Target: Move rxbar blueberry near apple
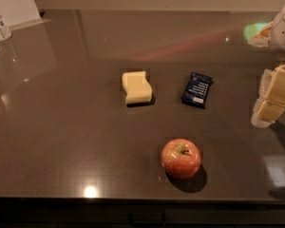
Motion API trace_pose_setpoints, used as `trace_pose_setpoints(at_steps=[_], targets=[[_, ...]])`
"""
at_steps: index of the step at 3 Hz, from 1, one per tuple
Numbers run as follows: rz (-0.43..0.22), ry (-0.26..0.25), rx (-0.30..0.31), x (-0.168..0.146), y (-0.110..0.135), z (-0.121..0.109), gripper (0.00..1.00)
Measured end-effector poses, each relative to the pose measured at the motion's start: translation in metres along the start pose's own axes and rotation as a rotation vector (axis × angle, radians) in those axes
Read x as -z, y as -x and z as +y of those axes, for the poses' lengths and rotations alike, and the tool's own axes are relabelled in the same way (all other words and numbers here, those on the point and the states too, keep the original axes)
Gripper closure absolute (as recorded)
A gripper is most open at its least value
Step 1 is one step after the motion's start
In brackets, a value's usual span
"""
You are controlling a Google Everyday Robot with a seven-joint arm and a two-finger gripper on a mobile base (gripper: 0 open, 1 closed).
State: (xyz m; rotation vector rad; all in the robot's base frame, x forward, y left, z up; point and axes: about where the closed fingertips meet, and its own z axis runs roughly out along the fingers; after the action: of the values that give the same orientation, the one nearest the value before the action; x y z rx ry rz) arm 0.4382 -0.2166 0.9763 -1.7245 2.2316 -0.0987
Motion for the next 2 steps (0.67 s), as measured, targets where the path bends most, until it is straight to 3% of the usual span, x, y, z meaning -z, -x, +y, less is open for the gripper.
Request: trace_pose_setpoints(at_steps=[1, 2], targets=[[0.000, 0.000, 0.000, 0.0000, 0.0000, 0.0000, 0.00], [-0.022, 0.004, 0.062, -0.0034, 0.0075, -0.0063, 0.00]])
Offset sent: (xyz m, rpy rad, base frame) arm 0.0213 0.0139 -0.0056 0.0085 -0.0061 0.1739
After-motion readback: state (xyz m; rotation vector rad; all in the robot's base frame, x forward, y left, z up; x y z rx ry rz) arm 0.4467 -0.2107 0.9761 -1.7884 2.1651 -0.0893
